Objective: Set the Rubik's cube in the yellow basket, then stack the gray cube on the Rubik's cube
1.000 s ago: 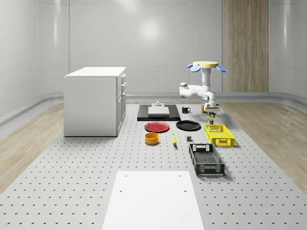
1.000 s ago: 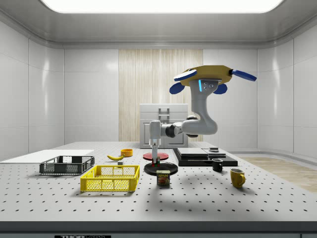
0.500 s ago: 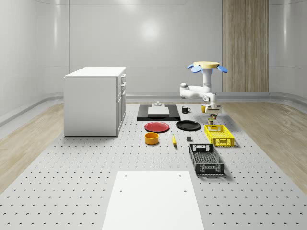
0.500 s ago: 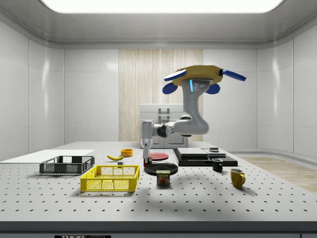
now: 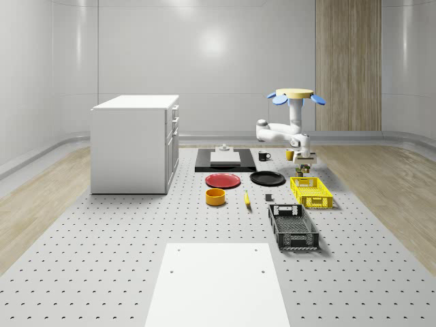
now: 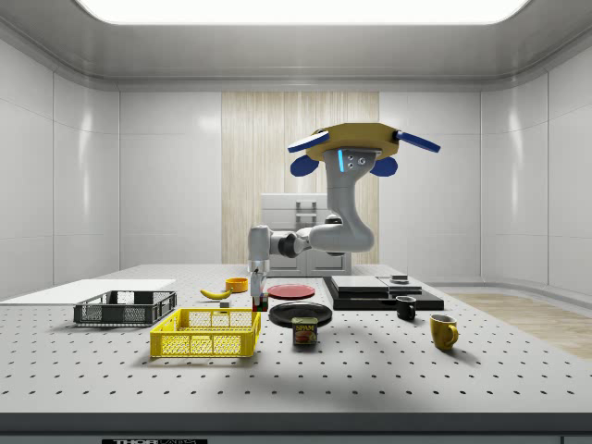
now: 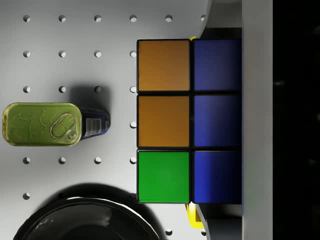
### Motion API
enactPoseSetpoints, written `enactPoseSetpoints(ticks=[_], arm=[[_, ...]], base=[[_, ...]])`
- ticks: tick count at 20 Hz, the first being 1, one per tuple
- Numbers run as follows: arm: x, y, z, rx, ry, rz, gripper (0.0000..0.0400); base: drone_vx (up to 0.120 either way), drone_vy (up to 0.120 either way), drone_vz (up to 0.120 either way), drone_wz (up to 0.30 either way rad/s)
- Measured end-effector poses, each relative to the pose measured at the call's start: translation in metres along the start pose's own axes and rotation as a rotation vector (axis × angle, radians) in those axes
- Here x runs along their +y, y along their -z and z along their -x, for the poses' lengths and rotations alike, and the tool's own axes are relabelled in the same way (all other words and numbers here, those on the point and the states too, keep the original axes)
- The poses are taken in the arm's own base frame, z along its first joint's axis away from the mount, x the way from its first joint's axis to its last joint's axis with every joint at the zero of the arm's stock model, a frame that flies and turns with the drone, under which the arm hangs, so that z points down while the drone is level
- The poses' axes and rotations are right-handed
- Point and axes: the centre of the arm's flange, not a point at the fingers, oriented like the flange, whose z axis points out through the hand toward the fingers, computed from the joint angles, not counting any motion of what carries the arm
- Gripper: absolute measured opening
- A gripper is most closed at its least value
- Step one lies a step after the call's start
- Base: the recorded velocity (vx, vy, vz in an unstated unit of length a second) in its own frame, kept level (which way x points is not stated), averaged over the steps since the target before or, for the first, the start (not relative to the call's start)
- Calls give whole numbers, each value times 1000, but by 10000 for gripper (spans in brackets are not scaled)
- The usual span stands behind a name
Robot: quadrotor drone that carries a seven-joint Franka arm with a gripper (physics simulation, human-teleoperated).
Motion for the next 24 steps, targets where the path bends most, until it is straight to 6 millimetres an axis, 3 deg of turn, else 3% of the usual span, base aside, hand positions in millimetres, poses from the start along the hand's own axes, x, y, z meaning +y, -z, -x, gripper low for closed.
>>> enactPoseSetpoints(ticks=[11,19,24], arm=[[0,0,0,0,0,0,325],[0,0,0,0,0,0,325],[0,-2,0,0,0,0,325]], base=[[120,0,0,0],[120,-20,-115,0],[48,-32,0,0]])
